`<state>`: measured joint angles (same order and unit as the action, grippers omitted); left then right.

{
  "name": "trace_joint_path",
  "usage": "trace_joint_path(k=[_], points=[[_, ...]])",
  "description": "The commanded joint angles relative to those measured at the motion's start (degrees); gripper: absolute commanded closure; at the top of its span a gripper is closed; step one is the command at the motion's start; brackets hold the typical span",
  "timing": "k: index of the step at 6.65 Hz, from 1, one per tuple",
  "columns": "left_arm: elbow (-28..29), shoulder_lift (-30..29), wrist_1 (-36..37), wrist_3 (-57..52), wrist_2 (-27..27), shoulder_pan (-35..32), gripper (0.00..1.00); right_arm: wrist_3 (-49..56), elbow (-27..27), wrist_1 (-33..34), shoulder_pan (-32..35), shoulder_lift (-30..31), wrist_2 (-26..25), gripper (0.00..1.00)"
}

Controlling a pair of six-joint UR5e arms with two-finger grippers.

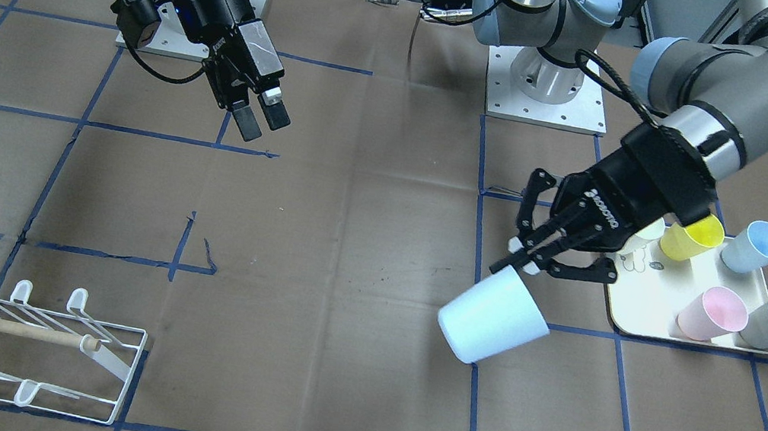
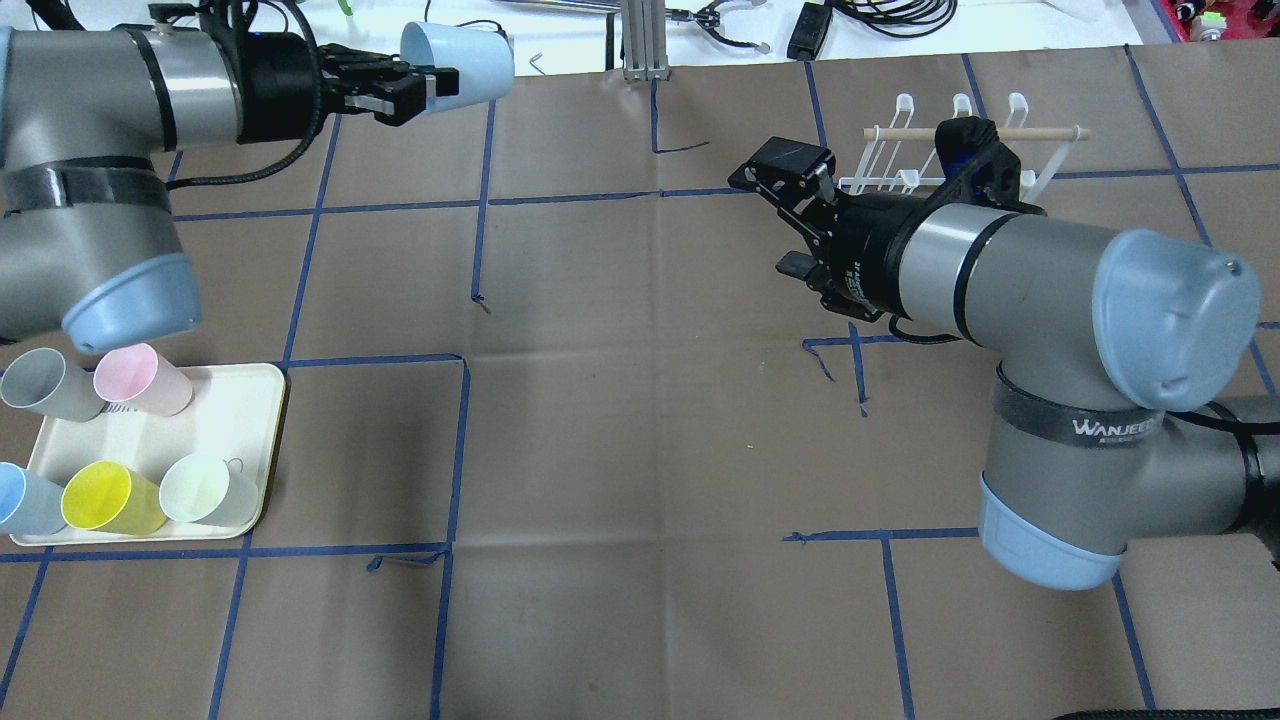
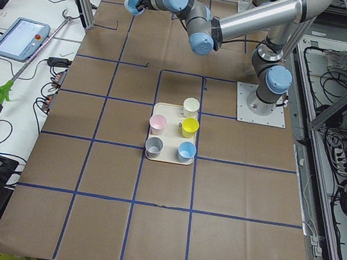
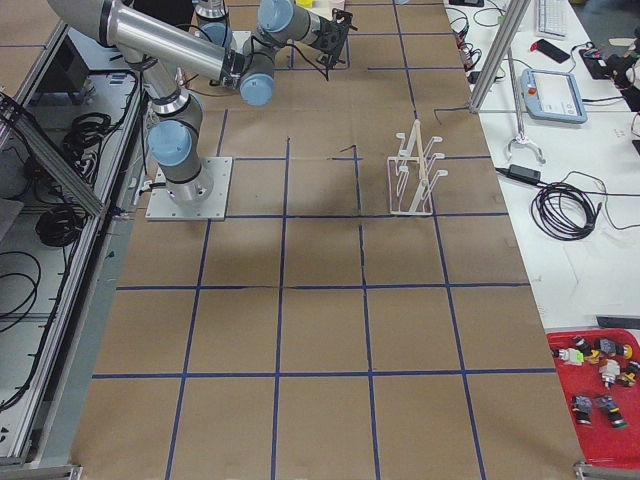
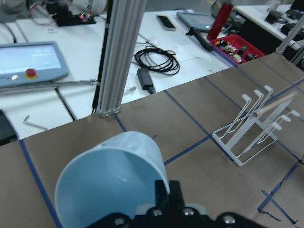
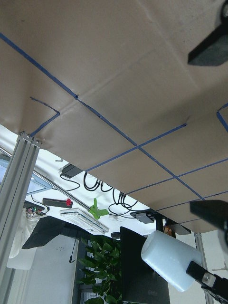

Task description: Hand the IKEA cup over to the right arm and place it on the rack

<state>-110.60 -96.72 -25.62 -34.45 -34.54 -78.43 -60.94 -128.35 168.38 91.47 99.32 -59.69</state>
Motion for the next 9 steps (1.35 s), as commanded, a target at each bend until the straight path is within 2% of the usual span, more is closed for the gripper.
trace_joint_path(k=[1,2,3,4,6,7,9], points=[[-10.0,-1.1,18.6,0.0,3.2,-4.3,0.99,-5.2,-3.4,7.1,0.0,-1.0,0.8,0.02],[-13.8,-2.7,27.9,0.4,5.9,-5.2,0.99,-5.9,-5.0,14.3,0.1,-3.6,0.7,0.01],[-15.7,-4.4,33.3,1.0,6.7,-5.8,0.99,-7.6,-4.8,18.3,0.1,-6.0,0.5,0.00],[-17.1,-5.0,37.3,1.5,6.7,-7.9,0.97,-7.4,-4.8,17.8,0.1,-6.2,-0.2,0.00],[-18.1,-4.9,38.8,2.9,6.5,-9.7,0.97,-9.8,-4.9,18.3,0.4,-7.6,0.0,0.01],[-18.0,-4.9,38.8,3.1,6.3,-9.7,0.97,-19.8,-4.8,18.5,0.8,-8.4,-0.3,0.00],[-18.0,-4.9,39.0,3.1,6.2,-9.7,0.96,-22.7,-3.9,18.4,0.9,-9.0,-0.6,0.00]])
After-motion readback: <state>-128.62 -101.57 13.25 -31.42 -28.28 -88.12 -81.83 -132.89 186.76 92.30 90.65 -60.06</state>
